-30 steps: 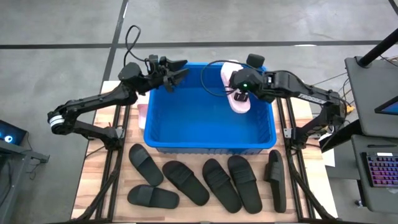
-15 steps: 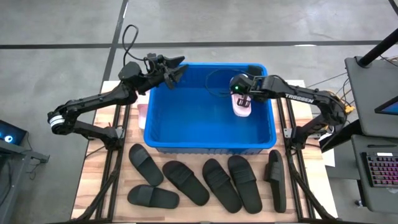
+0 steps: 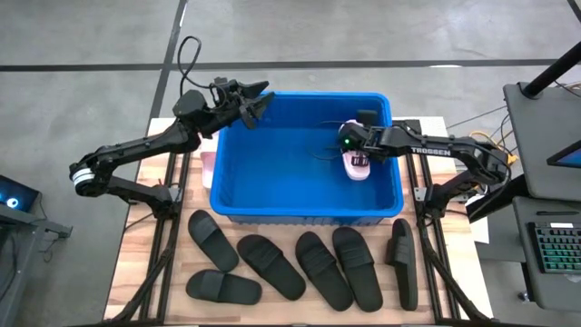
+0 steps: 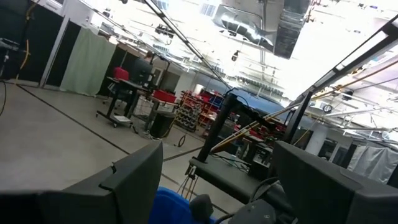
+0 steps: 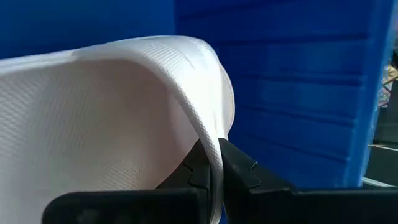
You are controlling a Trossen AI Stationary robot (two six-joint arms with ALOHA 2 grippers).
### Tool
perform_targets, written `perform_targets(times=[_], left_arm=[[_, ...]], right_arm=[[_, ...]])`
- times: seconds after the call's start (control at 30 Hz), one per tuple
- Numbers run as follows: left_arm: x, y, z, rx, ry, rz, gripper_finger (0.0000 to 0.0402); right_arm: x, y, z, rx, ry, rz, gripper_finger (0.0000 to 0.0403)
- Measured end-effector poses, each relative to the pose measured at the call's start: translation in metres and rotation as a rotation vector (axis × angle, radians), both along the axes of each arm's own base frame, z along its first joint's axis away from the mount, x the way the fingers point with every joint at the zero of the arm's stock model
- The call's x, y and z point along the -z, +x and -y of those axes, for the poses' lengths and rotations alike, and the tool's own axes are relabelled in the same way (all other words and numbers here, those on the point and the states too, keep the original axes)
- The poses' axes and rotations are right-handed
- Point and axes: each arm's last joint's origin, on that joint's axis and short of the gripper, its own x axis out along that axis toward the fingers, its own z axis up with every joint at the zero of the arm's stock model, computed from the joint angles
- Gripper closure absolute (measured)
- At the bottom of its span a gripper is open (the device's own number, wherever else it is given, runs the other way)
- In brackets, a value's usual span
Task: Pick and place slides into bin
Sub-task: Put the pink slide into the blue bin
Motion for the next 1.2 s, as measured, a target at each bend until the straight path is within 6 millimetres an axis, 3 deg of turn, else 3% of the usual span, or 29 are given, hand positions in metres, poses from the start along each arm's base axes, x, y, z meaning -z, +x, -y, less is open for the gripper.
perform_targets(times=[0.37, 0.93, 1.2], left_arm=[[0.001, 0.0, 0.0, -0.017, 0.043, -0.025, 0.0113], [0.002, 0.0, 0.0, -0.014, 0.041, -0.028, 0.0114], [0.002, 0.0, 0.0, -0.014, 0.04, -0.031, 0.0114]], right_arm=[[0.02, -0.001, 0.015, 0.044, -0.065, 0.001, 0.0394], [0.069, 0.003, 0.024, 0.15, 0.062, -0.112, 0.0394], [0.073, 0.002, 0.023, 0.134, 0.103, -0.145, 0.0394]])
